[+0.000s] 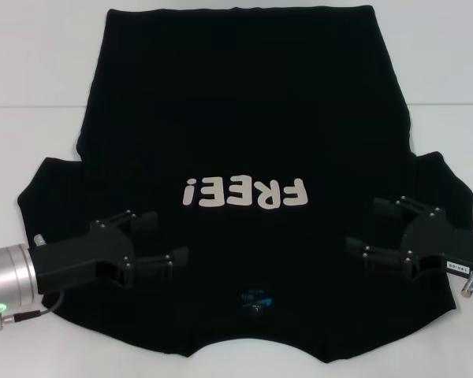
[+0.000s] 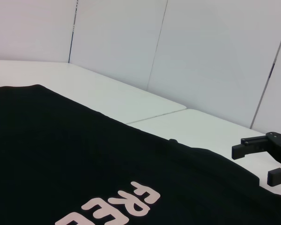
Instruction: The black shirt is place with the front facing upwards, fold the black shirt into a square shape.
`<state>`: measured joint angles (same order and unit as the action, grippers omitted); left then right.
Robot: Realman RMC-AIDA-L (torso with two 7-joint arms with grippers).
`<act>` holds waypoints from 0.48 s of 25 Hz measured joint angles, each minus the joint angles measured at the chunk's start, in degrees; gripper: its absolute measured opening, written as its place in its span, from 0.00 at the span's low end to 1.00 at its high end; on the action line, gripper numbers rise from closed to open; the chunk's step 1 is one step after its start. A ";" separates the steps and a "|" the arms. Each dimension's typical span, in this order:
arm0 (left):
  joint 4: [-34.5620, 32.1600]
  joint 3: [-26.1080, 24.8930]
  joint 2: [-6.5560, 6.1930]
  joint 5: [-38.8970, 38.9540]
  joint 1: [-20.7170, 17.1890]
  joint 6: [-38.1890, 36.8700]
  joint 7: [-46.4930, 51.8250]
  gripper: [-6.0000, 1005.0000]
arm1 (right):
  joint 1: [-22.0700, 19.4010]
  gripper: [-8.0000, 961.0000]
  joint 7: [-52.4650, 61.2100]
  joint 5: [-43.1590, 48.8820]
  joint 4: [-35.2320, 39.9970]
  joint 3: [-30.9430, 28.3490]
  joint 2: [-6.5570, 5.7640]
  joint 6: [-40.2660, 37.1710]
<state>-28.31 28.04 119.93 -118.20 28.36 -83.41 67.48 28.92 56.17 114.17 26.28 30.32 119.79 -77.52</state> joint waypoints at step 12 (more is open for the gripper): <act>-0.07 0.00 0.04 0.00 0.03 -0.53 0.12 0.94 | 0.17 0.95 0.00 0.04 -0.05 0.00 0.00 0.00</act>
<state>-28.39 28.04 119.97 -118.20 28.39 -83.94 67.61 29.08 56.16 114.21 26.22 30.32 119.79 -77.52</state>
